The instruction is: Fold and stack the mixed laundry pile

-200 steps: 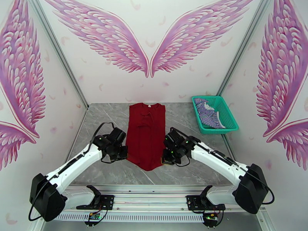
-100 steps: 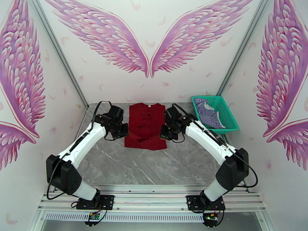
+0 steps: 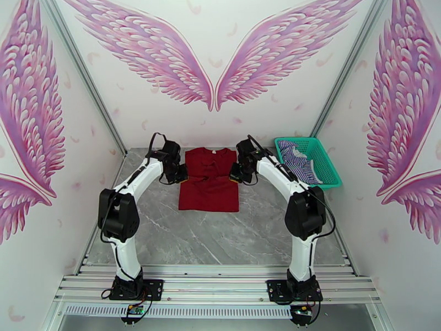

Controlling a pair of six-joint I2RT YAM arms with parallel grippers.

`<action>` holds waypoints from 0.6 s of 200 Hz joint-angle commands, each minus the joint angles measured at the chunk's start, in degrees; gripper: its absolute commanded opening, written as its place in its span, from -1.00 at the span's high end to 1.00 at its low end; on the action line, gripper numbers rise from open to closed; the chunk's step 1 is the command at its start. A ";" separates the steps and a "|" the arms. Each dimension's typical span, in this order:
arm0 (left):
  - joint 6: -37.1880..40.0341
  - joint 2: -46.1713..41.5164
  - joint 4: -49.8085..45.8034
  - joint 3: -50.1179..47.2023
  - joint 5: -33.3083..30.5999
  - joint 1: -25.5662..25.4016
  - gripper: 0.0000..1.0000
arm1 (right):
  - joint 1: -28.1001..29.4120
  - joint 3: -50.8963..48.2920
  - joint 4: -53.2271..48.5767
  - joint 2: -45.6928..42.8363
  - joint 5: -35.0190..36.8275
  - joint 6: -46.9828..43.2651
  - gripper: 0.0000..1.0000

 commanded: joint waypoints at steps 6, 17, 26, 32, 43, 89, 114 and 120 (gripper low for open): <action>0.85 4.27 2.78 2.67 1.16 1.65 1.00 | -0.55 3.53 1.76 4.64 -2.19 -1.46 1.00; 0.91 6.49 3.72 3.34 2.22 2.03 1.00 | -0.86 3.57 2.64 6.00 -2.22 -1.31 1.00; 0.98 8.20 4.26 4.06 3.16 2.23 1.00 | -1.18 3.63 3.28 7.09 -2.46 -1.11 1.00; 0.98 9.03 4.92 4.20 3.42 2.32 0.94 | -1.35 3.65 3.72 7.75 -2.61 -1.13 0.96; 1.07 10.01 7.12 3.77 3.63 2.49 0.64 | -1.52 3.55 4.51 8.61 -2.42 -1.44 0.78; 0.86 12.99 16.03 4.13 8.14 3.29 0.56 | -2.80 2.81 6.70 11.05 -2.17 -2.04 0.72; 1.53 13.86 15.14 6.03 7.69 3.93 0.27 | -3.27 2.31 8.03 11.10 -2.71 -1.96 0.46; 1.51 13.95 15.01 6.01 7.75 4.11 0.10 | -3.35 2.19 8.25 11.07 -2.69 -2.00 0.27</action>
